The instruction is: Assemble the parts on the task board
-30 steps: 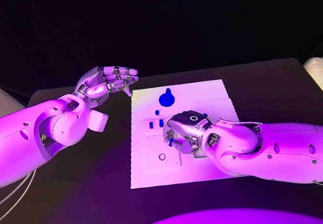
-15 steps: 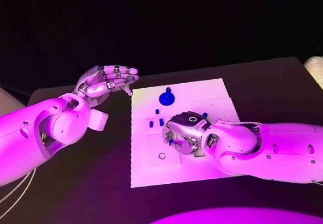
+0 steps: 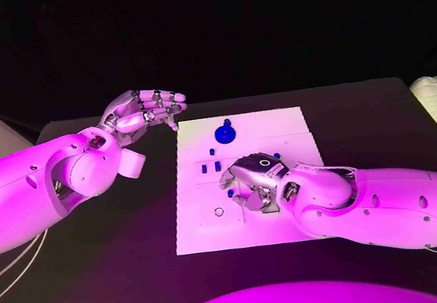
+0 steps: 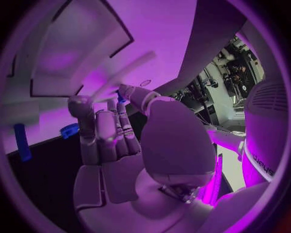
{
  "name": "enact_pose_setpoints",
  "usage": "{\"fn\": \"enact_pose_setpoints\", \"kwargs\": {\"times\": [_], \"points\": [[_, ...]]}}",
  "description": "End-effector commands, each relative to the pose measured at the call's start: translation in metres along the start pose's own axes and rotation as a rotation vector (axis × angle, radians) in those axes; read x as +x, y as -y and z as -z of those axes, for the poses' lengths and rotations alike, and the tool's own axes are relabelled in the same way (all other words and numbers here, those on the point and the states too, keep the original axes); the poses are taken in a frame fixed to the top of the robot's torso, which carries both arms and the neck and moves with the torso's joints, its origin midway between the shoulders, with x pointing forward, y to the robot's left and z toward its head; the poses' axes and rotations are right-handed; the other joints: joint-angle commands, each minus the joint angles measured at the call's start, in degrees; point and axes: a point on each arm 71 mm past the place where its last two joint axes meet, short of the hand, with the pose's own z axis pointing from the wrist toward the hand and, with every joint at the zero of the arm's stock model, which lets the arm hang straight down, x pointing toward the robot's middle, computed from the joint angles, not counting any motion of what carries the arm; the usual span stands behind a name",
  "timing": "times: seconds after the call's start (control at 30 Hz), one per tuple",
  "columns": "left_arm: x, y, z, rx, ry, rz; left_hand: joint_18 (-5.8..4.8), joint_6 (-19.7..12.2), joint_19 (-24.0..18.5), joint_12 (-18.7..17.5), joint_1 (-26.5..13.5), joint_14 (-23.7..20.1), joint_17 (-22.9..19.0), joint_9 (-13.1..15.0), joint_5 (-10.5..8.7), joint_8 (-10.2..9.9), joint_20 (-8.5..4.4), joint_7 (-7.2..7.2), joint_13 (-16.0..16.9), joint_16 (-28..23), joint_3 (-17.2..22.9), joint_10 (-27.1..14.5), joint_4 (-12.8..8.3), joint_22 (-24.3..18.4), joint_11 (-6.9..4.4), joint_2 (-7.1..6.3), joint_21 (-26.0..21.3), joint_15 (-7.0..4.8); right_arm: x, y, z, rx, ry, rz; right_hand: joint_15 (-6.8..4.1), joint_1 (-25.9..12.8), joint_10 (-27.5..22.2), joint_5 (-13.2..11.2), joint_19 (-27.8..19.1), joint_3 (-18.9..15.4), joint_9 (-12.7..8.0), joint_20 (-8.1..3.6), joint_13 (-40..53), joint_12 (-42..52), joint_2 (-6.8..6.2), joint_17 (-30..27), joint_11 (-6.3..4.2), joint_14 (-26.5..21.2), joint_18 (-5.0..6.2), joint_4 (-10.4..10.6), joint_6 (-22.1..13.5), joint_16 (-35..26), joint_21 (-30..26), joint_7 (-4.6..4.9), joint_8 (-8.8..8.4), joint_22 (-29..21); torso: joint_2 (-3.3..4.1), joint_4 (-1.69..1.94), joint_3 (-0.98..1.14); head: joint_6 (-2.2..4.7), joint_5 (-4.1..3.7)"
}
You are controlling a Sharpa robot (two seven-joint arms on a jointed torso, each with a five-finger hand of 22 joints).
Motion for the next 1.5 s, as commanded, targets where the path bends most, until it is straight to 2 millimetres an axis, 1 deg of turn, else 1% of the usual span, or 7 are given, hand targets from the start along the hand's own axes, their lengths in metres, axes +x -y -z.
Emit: {"fn": "enact_pose_setpoints", "kwargs": {"times": [0.03,0.5,0.93,1.03,1.1,1.17,1.5], "points": [[0.001,0.001,0.0,0.003,-0.016,0.009,0.8,-0.39,0.38,0.23,-0.62,-0.01,-0.08,-0.05,-0.02,-0.19,-0.18,0.16,-0.05,-0.36,-0.4,-0.37,0.01,-0.05,-0.19,0.09,-0.36,0.3,-0.002,-0.001,0.004,-0.015,0.023,-0.019,0.34,2.12,-2.96,0.74,-1.05,-6.17,-0.36,0.48,-0.36,1.86,1.15,-2.23,0.41,-1.72,1.02,0.37,-1.12,-0.91,-3.78,0.0,-1.07,-2.11,-0.04,0.05,0.02,0.26,-0.25],[-0.002,0.0,0.0,-0.001,-0.011,0.007,0.8,-0.39,0.4,0.22,-0.64,-0.02,-0.09,-0.05,-0.04,-0.2,-0.17,0.16,-0.06,-0.38,-0.44,-0.4,0.03,-0.09,-0.18,0.08,-0.42,0.31,-0.053,0.021,0.025,0.049,0.085,-0.042,-0.14,4.09,-2.91,1.25,2.43,-10.66,-0.78,0.14,-0.08,8.36,2.12,-0.21,-0.23,0.17,0.13,3.02,0.14,2.68,0.78,-0.22,-1.82,-0.29,-0.03,-0.04,-0.02,1.1,-1.48],[0.0,-0.001,-0.001,-0.002,-0.021,0.011,0.8,-0.38,0.42,0.23,-0.61,-0.02,-0.1,-0.06,-0.05,-0.2,-0.16,0.16,-0.07,-0.4,-0.46,-0.43,0.03,-0.14,-0.18,0.11,-0.49,0.32,-0.1,0.086,0.04,0.219,0.046,0.037,-0.86,0.89,-0.15,1.57,7.03,-8.09,-1.17,-0.63,-1.18,11.03,-0.31,6.54,-1.07,4.19,-1.7,4.83,0.93,8.05,11.21,-0.68,-2.58,5.09,-0.01,0.05,-0.05,1.98,-2.51],[0.001,-0.001,-0.001,-0.002,-0.022,0.012,0.8,-0.38,0.42,0.23,-0.61,-0.02,-0.1,-0.06,-0.05,-0.2,-0.16,0.16,-0.07,-0.4,-0.46,-0.43,0.03,-0.14,-0.18,0.11,-0.49,0.32,-0.1,0.093,0.042,0.234,0.003,0.056,-0.28,1.61,-2.28,1.46,6.18,-13.55,-1.22,-0.39,-1.64,11.01,0.69,5.34,-0.72,3.33,-1.37,5.88,0.25,7.52,9.12,-1.59,-3.08,4.23,0.06,0.15,-0.03,1.92,-2.64],[0.001,-0.001,-0.001,-0.002,-0.022,0.012,0.8,-0.38,0.42,0.23,-0.61,-0.02,-0.1,-0.06,-0.05,-0.2,-0.16,0.16,-0.07,-0.4,-0.46,-0.43,0.03,-0.14,-0.18,0.11,-0.49,0.32,-0.097,0.097,0.043,0.238,-0.036,0.067,-0.28,5.6,-4.31,0.96,5.63,-24.97,-1.21,0.17,-1.83,12.21,2.68,4.16,-0.09,2.57,-1.16,9.65,-0.21,7.37,7.13,-2.12,-3.74,3.47,0.05,0.19,-0.01,1.85,-2.75],[0.001,-0.001,-0.001,-0.002,-0.022,0.012,0.8,-0.38,0.42,0.23,-0.61,-0.02,-0.1,-0.06,-0.05,-0.2,-0.16,0.16,-0.07,-0.4,-0.46,-0.43,0.03,-0.14,-0.18,0.11,-0.49,0.32,-0.094,0.099,0.044,0.239,-0.062,0.073,0.02,7.86,-5.06,0.95,5.62,-28.66,-1.16,0.23,-1.87,12.86,2.7,3.85,-0.19,2.42,-1.08,13.06,-0.22,7.45,6.64,-2.21,-4.02,3.33,0.05,0.1,-0.01,1.8,-2.67],[0.0,-0.001,-0.001,-0.003,-0.022,0.012,0.8,-0.38,0.42,0.23,-0.61,-0.02,-0.1,-0.06,-0.05,-0.2,-0.16,0.16,-0.07,-0.4,-0.46,-0.43,0.03,-0.14,-0.18,0.11,-0.49,0.32,-0.082,0.102,0.043,0.242,-0.13,0.087,-0.26,12.41,-4.48,1.16,6.22,-31.16,-0.88,0.04,-1.78,14.64,2.61,4.07,-0.54,2.7,-1.21,19.72,-0.1,8.05,7.24,-1.86,-4.35,3.82,0.05,0.09,-0.01,1.72,-2.68]]}}
